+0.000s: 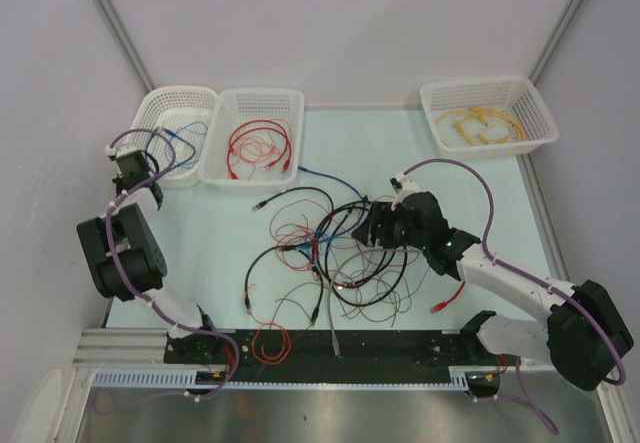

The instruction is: Untangle the cables

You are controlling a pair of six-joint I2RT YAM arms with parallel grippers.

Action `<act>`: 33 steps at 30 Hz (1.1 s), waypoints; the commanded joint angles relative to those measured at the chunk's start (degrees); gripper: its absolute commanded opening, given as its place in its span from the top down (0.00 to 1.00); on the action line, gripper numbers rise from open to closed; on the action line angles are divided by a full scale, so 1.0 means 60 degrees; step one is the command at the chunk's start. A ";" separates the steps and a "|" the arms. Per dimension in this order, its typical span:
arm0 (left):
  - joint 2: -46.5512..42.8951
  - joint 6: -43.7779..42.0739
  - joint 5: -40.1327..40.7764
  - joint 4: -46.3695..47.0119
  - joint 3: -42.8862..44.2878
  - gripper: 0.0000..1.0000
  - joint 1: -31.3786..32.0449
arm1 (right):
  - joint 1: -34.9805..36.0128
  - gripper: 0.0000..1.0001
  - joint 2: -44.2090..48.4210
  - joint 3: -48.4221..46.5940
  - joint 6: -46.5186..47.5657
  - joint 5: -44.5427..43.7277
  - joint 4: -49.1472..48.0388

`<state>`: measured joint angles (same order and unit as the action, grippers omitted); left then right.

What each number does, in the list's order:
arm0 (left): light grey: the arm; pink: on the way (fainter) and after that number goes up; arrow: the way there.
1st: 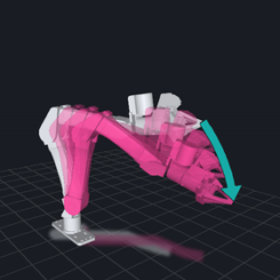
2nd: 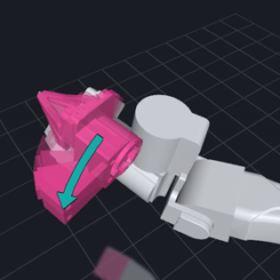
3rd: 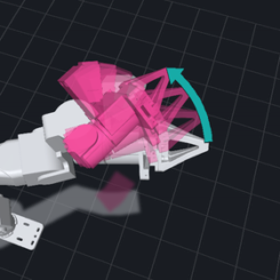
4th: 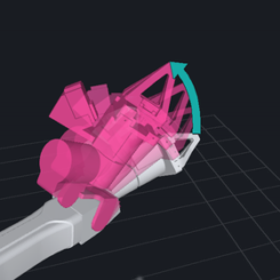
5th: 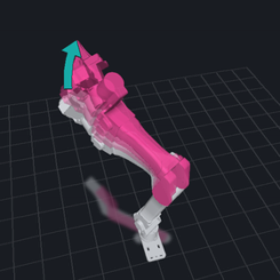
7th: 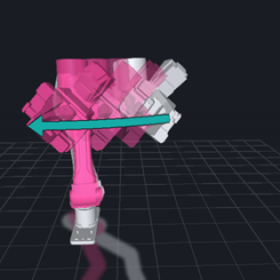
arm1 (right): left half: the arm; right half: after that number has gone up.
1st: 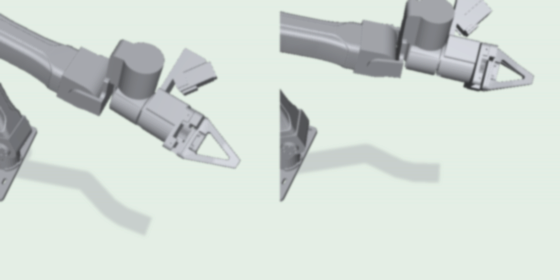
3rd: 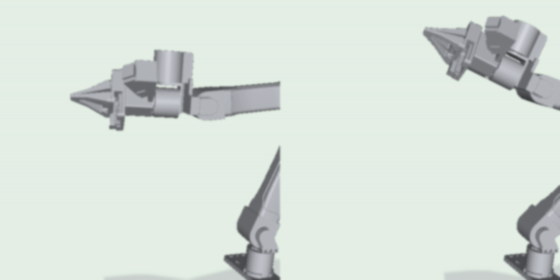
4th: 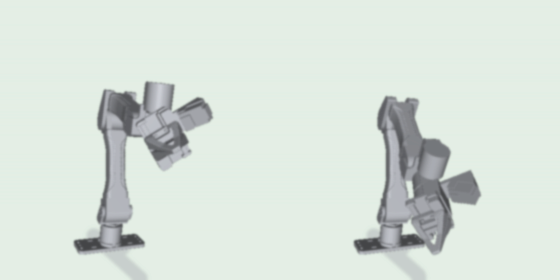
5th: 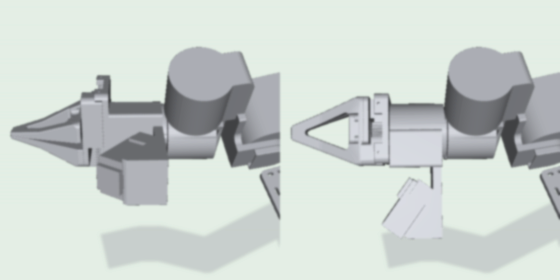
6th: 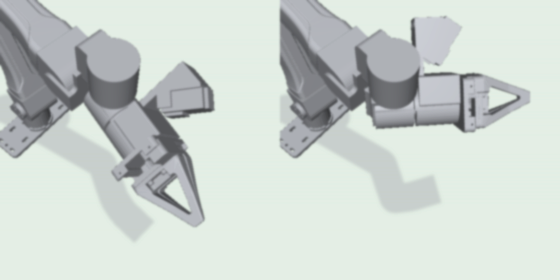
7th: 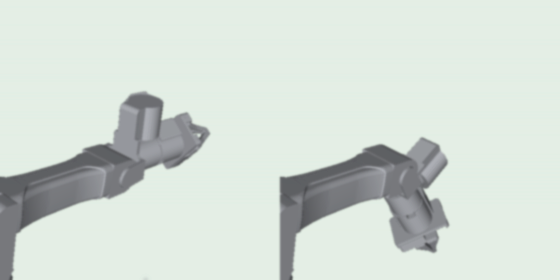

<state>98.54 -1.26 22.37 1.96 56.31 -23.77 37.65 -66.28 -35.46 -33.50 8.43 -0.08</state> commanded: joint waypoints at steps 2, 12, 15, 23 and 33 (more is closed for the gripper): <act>-0.1613 0.1451 0.0095 -0.0647 -0.0011 0.72 -0.0023 | 0.0053 0.30 -0.0086 0.0007 -0.0057 0.0426 -0.0660; -0.1937 0.2348 0.0431 -0.1717 0.0502 0.46 0.0796 | 0.0097 0.30 0.0191 0.0007 -0.0130 0.0501 -0.0617; -0.1733 0.2246 0.0811 -0.1776 0.0590 0.45 0.1382 | 0.0068 0.30 0.0324 -0.0022 -0.0174 0.0354 -0.0515; -0.0531 0.2449 0.1412 -0.2259 0.1291 0.37 0.1530 | 0.0126 0.31 0.0486 -0.0286 -0.0277 0.0500 0.0375; 0.0817 0.2993 0.1633 -0.2904 0.2640 0.31 0.1135 | 0.0346 0.32 0.0075 -0.0798 -0.0335 0.0355 0.1082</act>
<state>101.06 14.06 31.27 -14.55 67.61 -15.00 38.70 -65.58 -37.15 -34.98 11.03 4.80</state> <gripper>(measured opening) 0.692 0.688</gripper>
